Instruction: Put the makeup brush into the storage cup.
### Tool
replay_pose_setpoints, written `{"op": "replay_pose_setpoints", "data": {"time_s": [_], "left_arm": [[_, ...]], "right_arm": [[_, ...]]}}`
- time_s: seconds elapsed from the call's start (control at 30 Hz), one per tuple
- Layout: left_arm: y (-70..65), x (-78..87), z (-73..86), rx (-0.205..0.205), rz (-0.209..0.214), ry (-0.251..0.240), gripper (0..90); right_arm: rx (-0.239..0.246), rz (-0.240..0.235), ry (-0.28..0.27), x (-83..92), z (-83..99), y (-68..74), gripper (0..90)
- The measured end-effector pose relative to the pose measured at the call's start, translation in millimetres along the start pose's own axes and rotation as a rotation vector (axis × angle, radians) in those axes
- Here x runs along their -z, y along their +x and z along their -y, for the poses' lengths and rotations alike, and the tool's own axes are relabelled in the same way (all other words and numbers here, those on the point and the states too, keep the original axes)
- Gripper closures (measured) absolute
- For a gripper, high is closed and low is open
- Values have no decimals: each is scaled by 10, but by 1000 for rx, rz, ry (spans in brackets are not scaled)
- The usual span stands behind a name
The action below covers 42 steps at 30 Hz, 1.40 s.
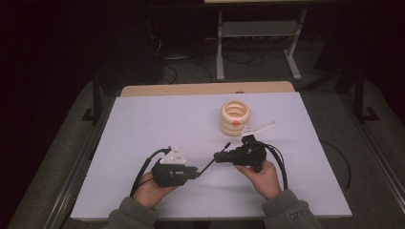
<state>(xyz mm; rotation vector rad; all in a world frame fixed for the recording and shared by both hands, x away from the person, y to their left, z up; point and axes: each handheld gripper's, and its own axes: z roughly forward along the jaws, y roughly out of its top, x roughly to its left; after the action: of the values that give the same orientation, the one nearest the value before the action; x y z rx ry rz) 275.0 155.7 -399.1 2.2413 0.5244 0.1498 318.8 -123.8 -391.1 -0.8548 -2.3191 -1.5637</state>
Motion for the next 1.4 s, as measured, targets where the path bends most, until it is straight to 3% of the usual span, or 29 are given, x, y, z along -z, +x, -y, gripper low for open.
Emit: {"op": "replay_pose_setpoints", "data": {"time_s": [0.37,1.1,1.13,1.4], "left_arm": [[69,79,55,35,-30,0,700],[180,250,159,83,-88,-7,574],[197,263,163,71,-89,1,571],[225,294,180,104,-110,-25,515]], "right_arm": [[59,94,42,109,-56,34,845],[73,172,51,361,-225,-14,845],[70,174,51,367,-230,-13,845],[82,196,65,439,-333,-21,845]]}}
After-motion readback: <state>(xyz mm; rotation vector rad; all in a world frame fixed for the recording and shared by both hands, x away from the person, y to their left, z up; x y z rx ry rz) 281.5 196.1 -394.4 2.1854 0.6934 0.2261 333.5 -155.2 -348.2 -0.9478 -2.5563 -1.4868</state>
